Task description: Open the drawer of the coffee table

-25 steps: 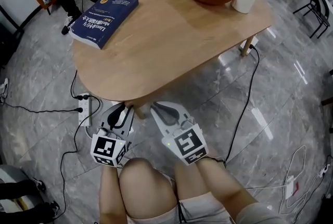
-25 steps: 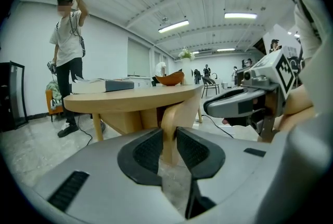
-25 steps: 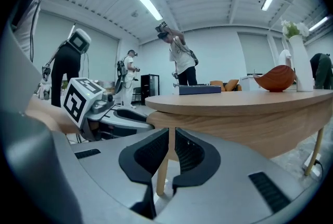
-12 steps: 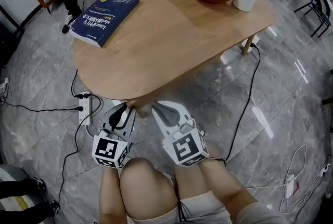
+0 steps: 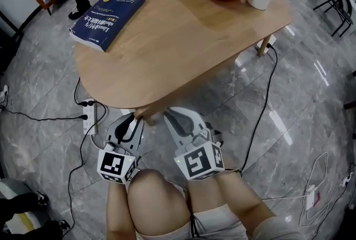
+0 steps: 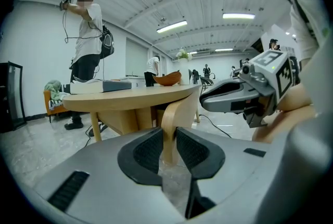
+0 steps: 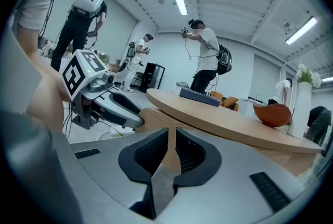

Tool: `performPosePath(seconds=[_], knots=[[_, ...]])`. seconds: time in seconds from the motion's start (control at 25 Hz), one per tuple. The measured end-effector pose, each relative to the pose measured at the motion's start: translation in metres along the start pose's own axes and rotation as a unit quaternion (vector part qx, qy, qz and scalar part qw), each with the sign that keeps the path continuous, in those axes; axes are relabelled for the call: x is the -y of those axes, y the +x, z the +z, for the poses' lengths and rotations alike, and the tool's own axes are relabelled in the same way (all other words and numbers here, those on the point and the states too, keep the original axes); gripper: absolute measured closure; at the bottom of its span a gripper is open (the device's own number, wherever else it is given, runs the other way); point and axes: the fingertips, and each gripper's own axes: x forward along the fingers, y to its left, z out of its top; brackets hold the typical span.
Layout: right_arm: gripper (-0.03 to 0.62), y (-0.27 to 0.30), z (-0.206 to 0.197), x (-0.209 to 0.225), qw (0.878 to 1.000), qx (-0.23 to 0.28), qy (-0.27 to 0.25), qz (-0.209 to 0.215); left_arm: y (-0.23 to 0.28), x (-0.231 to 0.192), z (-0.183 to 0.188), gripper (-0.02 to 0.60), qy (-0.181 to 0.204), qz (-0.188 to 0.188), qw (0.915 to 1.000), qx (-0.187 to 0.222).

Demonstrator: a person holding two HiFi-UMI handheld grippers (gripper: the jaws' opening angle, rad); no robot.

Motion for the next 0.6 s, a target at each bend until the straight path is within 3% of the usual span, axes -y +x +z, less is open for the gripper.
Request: performPosePath(seconds=[0.2, 0.6], knots=[[0.571, 0.000, -0.005, 0.006, 0.999, -0.019, -0.044, -0.011, -0.001, 0.000, 0.001, 0.497, 0.005, -0.004, 1.0000, -0.003], [0.569, -0.008, 0.002, 0.016, 0.996, -0.021, -0.080, -0.017, -0.003, 0.007, 0.003, 0.499, 0.011, -0.008, 0.9998, 0.014]])
